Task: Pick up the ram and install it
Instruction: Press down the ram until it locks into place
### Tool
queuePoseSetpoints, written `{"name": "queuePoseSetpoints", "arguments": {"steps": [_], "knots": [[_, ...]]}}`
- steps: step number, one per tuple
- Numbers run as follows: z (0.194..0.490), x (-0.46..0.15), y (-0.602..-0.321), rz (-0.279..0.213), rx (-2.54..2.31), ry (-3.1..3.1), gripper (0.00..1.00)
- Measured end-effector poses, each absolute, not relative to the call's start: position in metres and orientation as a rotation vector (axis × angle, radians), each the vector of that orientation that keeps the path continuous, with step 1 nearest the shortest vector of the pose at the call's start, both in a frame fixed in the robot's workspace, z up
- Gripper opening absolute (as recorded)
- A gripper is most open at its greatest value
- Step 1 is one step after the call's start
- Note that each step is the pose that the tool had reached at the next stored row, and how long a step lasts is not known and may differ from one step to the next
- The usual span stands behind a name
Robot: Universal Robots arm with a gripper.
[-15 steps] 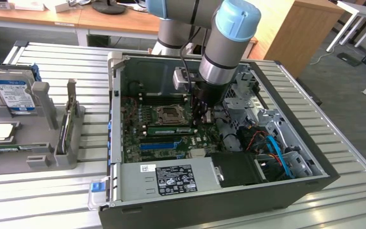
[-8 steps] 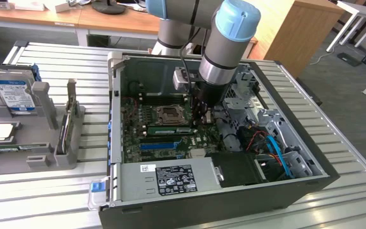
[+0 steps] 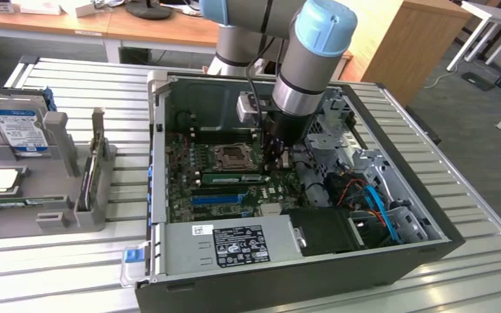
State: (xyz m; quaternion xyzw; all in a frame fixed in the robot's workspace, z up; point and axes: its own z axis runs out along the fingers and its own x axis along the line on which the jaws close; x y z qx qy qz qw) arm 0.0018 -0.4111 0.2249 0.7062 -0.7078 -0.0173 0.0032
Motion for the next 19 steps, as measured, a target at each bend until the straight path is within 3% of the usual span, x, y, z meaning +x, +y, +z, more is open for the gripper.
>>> {"name": "queuePoseSetpoints", "arguments": {"steps": [19], "knots": [[0.2350,-0.0032,-0.4113,-0.053,2.213,-2.218,0.11]]}}
